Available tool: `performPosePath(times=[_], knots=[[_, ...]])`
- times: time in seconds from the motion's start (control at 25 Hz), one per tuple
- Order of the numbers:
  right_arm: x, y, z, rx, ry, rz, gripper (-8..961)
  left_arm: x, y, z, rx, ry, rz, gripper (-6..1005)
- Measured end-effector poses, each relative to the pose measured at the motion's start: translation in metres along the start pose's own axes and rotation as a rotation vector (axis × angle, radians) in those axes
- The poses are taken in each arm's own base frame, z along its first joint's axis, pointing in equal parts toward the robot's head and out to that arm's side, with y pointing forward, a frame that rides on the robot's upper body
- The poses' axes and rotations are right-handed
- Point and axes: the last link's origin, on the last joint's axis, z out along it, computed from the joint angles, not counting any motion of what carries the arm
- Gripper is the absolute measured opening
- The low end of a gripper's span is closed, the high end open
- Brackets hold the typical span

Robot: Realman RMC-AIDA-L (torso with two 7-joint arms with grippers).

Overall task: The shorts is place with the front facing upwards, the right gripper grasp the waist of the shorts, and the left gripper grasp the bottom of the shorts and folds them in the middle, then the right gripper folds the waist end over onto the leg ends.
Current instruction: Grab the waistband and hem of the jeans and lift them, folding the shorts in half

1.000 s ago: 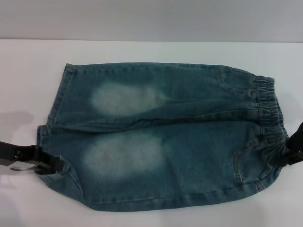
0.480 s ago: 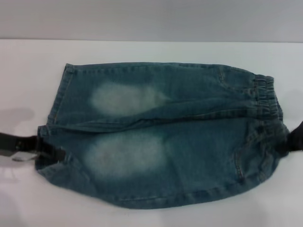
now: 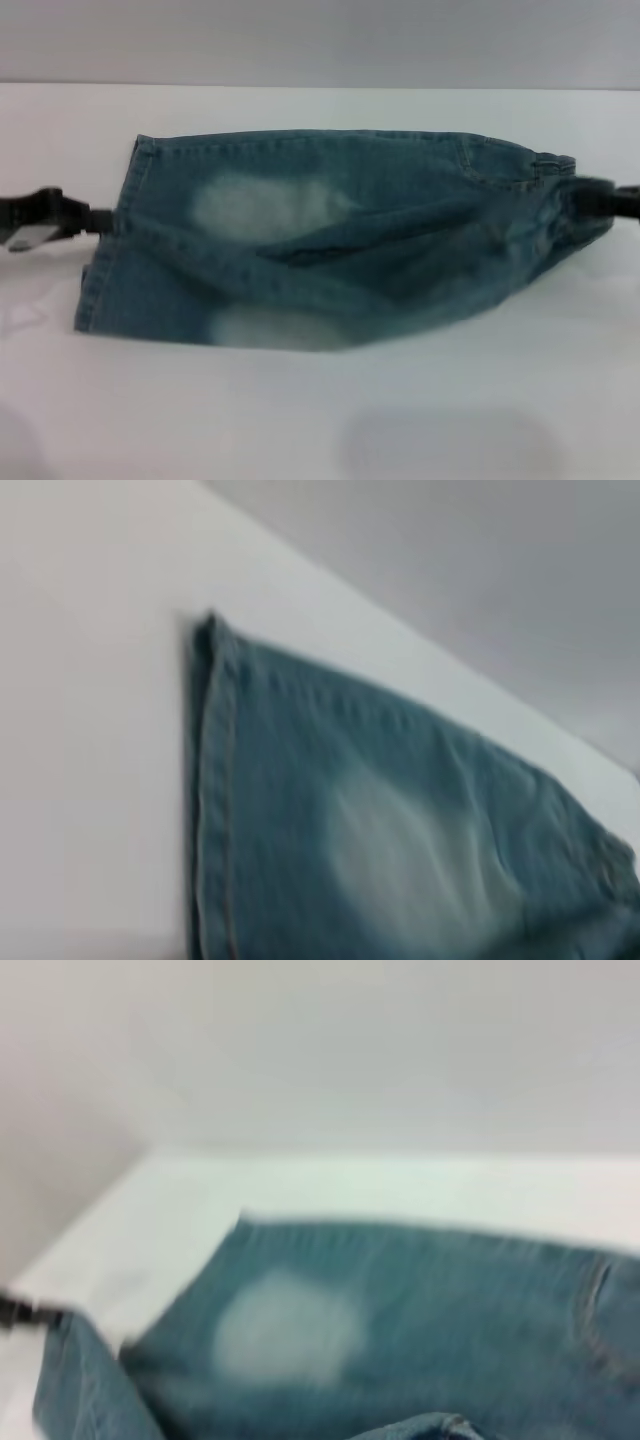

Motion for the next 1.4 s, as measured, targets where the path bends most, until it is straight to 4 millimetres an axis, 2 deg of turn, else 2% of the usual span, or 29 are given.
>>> performPosePath(times=[0.16,0.56,0.88,1.04,1.4], knots=[[0.005,-0.007,0.002,0.038,-0.103,0.06,11,0.013,-0.001,0.006,0.04,0.057,0.032,65],[0.01,-0.023,0.027,0.163,-0.181,0.126,10,0.036,0.004,0.028,0.125,0.167,0.162,67],[0.014,-0.034,0.036,0.227,-0.286,0.176,10,0.049,0.002,0.042,0.218,0.25,0.239,69],[0.017,-0.032,0.044,0.239,-0.333,0.157,10,0.053,0.001,0.046,0.259,0.278,0.272,69],[0.02,-0.036,0.047,0.276,-0.376,0.155,10,0.055,0.003,0.057,0.306,0.298,0.336,71]])
